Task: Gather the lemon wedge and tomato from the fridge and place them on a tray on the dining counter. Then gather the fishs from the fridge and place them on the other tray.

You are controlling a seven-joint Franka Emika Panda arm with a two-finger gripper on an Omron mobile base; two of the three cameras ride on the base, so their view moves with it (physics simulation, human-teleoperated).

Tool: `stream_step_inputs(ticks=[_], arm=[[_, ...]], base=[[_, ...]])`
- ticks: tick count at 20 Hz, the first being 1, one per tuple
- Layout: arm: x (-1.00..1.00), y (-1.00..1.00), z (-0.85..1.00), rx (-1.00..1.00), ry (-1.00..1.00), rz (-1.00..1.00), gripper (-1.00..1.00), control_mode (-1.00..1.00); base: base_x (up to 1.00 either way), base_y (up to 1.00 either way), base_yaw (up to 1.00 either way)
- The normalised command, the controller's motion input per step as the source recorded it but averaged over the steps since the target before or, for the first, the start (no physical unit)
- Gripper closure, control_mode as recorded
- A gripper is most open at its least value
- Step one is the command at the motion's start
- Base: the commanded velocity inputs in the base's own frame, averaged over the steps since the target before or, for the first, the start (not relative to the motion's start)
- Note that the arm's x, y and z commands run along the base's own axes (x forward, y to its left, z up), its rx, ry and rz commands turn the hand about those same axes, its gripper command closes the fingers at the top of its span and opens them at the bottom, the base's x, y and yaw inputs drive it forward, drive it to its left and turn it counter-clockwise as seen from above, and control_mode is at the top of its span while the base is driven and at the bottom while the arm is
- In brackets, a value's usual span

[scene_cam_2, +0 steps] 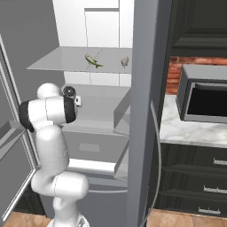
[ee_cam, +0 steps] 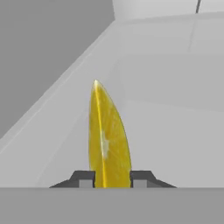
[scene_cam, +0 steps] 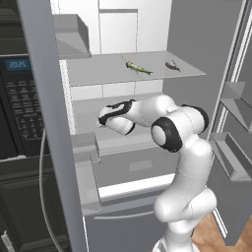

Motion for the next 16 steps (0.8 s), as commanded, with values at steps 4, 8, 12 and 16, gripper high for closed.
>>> stream_step_inputs(ticks=[4, 8, 12, 16], arm=[[-0.75, -0.54, 0.28, 0.0, 0.0, 0.0, 1.0, -1.0], [-0.61, -0.32, 0.57, 0.0, 0.0, 0.0, 1.0, -1.0], [-0.48, -0.01, 0.8, 0.0, 0.0, 0.0, 1.0, -1.0], [-0.4, -0.02, 0.86, 0.0, 0.0, 0.0, 1.0, -1.0]], base=[[0.0, 0.0, 0.0], [0.0, 0.0, 0.0], [0.0, 0.0, 0.0], [0.0, 0.0, 0.0]])
